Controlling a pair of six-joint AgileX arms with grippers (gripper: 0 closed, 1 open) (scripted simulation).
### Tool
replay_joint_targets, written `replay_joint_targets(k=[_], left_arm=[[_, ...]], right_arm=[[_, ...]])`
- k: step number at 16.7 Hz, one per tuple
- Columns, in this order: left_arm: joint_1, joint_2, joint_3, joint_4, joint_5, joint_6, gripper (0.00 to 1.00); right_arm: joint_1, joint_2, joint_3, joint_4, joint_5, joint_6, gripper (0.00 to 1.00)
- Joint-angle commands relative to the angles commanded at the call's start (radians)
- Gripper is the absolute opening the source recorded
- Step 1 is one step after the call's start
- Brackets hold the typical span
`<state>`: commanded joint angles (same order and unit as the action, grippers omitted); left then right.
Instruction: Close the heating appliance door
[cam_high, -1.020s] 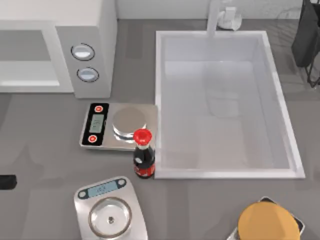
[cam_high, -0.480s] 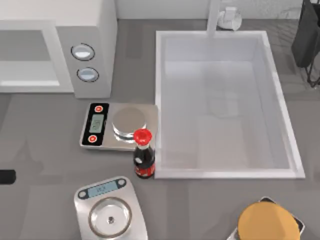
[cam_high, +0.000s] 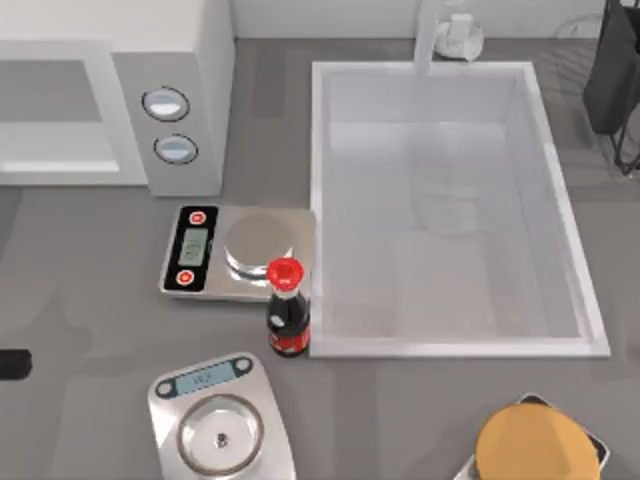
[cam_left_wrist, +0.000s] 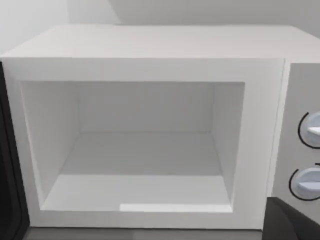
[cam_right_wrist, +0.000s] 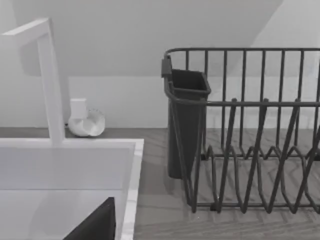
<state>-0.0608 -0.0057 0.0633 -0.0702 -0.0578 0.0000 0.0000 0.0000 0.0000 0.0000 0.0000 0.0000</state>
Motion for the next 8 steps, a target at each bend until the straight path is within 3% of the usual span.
replay_joint_targets(k=[8], left_arm=[[-0.013, 0.068, -0.019, 0.073, -0.014, 0.001, 0.0]], right_arm=[[0.0, 0.0, 0.0, 0.0, 0.0, 0.0, 1.0]])
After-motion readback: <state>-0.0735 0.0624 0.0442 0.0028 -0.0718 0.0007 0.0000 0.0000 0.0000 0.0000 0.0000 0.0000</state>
